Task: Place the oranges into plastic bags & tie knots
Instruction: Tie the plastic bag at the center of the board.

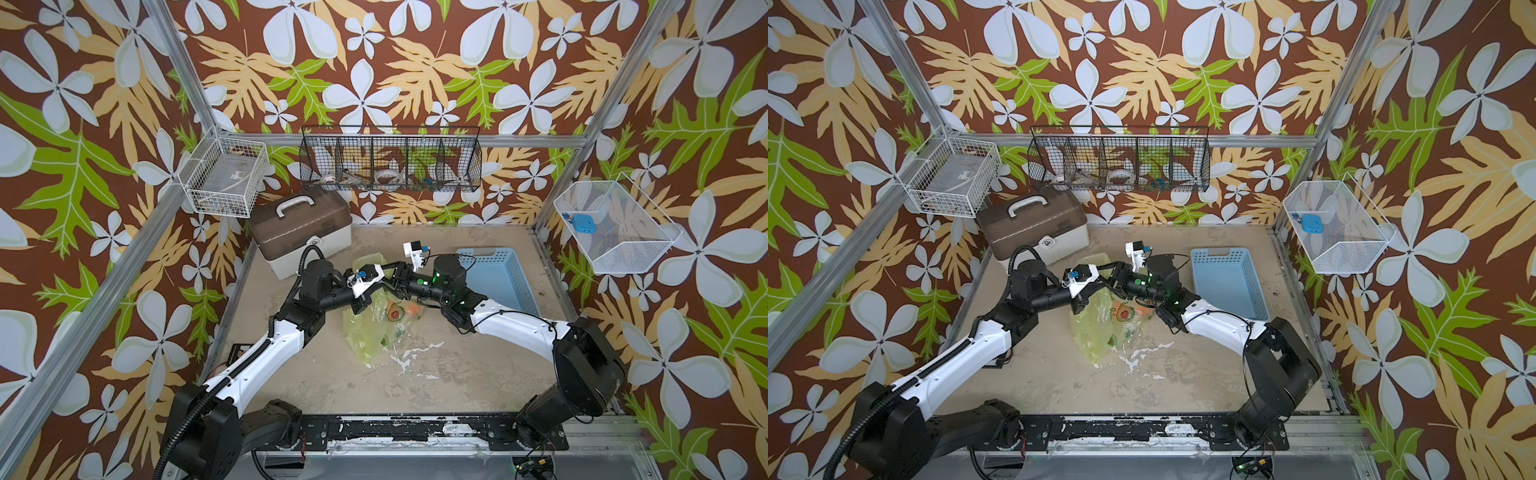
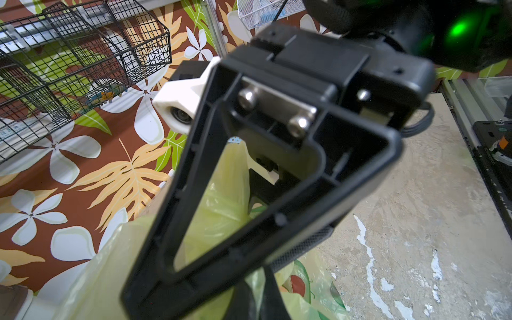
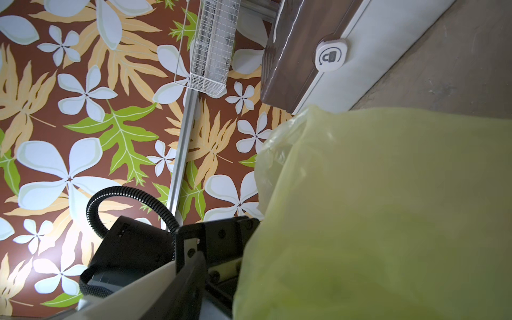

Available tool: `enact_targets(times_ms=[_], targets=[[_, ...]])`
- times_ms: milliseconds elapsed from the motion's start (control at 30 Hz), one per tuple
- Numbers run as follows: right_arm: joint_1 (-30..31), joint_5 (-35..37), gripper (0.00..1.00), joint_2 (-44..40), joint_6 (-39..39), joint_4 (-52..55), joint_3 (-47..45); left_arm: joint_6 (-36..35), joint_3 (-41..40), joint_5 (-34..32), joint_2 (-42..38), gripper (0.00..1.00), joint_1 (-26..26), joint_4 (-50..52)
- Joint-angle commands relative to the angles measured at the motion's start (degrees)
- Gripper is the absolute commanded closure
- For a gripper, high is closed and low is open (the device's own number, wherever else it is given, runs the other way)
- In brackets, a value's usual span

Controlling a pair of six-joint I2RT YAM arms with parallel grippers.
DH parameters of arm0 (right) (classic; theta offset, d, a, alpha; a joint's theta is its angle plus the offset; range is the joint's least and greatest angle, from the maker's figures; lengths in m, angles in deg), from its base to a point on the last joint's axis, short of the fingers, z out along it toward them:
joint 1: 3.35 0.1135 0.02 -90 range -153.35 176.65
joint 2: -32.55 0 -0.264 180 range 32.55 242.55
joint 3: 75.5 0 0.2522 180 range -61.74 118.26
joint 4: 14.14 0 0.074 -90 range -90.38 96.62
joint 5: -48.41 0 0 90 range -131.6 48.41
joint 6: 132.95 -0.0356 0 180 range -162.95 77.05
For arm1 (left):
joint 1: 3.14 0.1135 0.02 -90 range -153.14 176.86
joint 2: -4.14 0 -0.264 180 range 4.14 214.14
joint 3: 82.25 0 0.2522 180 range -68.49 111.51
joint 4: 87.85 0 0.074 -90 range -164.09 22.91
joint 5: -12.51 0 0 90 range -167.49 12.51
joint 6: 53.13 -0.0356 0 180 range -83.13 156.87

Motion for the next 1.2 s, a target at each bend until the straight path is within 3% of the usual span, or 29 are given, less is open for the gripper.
enact_targets(times_ms=[0, 233, 467, 567, 667, 767, 933, 1067, 1167], targets=[[-1.00, -3.20, 0.48, -0.14, 0.24, -17.55, -2.59, -0.56, -1.03, 2.06, -0.52, 1.00, -0.82, 2.09], [-2.21, -7.66, 0.59, 2.23, -3.77, -38.15, -7.07, 1.60, -6.01, -2.03, -2.31, 1.00, -2.00, -5.22], [-2.45, -8.16, 1.00, 2.82, -1.40, -41.14, -8.63, 3.31, -8.25, -3.06, -2.13, 0.97, -2.52, -7.64], [-3.56, -8.90, 1.00, 3.60, -0.98, -42.93, -9.66, 5.78, -9.85, -3.15, -3.10, 0.67, -2.70, -10.99], [-5.24, -10.31, 1.00, 4.38, -0.95, -44.28, -11.16, 10.03, -11.53, -4.12, -5.99, 0.43, -2.68, -15.52], [-6.86, -12.90, 1.00, 5.32, -0.28, -44.44, -11.55, 18.59, -12.47, -7.79, -10.38, 0.33, -2.40, -20.56], [-8.16, -17.99, 1.00, 6.25, 1.70, -44.59, -11.21, 31.33, -13.03, -11.67, -14.65, 0.28, 3.34, -28.20], [-8.26, -21.59, 1.00, 6.19, 5.84, -42.88, -10.37, 31.12, -10.81, -18.46, -11.81, 0.31, 4.41, -22.61], [-8.18, -26.10, 1.00, 7.45, 5.82, -46.94, -8.98, 32.52, -11.22, -13.17, -9.89, 0.37, 4.32, -21.45]])
